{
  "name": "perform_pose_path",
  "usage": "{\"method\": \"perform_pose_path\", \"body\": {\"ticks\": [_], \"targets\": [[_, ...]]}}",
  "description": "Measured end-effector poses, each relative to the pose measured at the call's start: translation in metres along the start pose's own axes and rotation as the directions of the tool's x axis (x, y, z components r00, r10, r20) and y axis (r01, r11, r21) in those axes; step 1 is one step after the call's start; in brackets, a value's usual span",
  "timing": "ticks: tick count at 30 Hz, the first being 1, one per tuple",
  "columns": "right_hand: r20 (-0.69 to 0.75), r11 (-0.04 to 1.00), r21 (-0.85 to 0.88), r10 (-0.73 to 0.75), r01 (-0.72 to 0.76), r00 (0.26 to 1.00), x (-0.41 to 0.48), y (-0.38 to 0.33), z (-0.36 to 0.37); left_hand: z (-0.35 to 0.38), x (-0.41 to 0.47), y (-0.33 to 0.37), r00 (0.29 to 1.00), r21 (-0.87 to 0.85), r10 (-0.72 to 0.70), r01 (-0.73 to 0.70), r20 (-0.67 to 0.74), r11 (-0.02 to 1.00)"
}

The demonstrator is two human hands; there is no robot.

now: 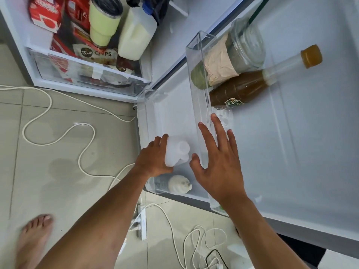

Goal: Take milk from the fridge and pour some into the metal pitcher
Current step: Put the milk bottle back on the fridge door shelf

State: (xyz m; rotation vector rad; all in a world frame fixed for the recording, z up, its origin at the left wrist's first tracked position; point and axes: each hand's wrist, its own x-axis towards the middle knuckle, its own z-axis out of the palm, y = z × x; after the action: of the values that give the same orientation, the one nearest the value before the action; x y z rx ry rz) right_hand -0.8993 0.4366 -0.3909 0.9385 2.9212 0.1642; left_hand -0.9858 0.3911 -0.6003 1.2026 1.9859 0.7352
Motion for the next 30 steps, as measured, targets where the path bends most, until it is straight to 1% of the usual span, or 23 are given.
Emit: {"method": "perform_pose_path", "body": {"ticks": [5,9,15,25,30], "targets": [[0.01,1.0,0.0,0.009,-0.009,1.0,-0.001,0.001,0.0,0.004,0.0,0.003,1.0,0.108,0.004,-0.007,0.029,0.994],[0.002,1.0,0.008,0.009,-0.009,1.0,-0.002,0.001,0.001,0.015,-0.003,0.004,0.999,0.198,0.034,-0.034,0.003,0.98],[0.001,1.0,0.012,0.005,-0.005,1.0,0.0,0.0,0.002,0.018,0.001,0.003,0.999,0.213,0.032,-0.03,-0.005,0.977],[0.013,1.0,-0.007,0.008,-0.008,1.0,-0.001,0.002,0.001,0.004,-0.007,-0.008,0.994,0.269,0.082,-0.099,0.073,0.958],[0.019,1.0,-0.016,0.008,-0.008,1.0,-0.002,0.002,0.003,-0.013,-0.015,-0.02,0.997,0.259,0.072,-0.075,0.021,0.963]]}}
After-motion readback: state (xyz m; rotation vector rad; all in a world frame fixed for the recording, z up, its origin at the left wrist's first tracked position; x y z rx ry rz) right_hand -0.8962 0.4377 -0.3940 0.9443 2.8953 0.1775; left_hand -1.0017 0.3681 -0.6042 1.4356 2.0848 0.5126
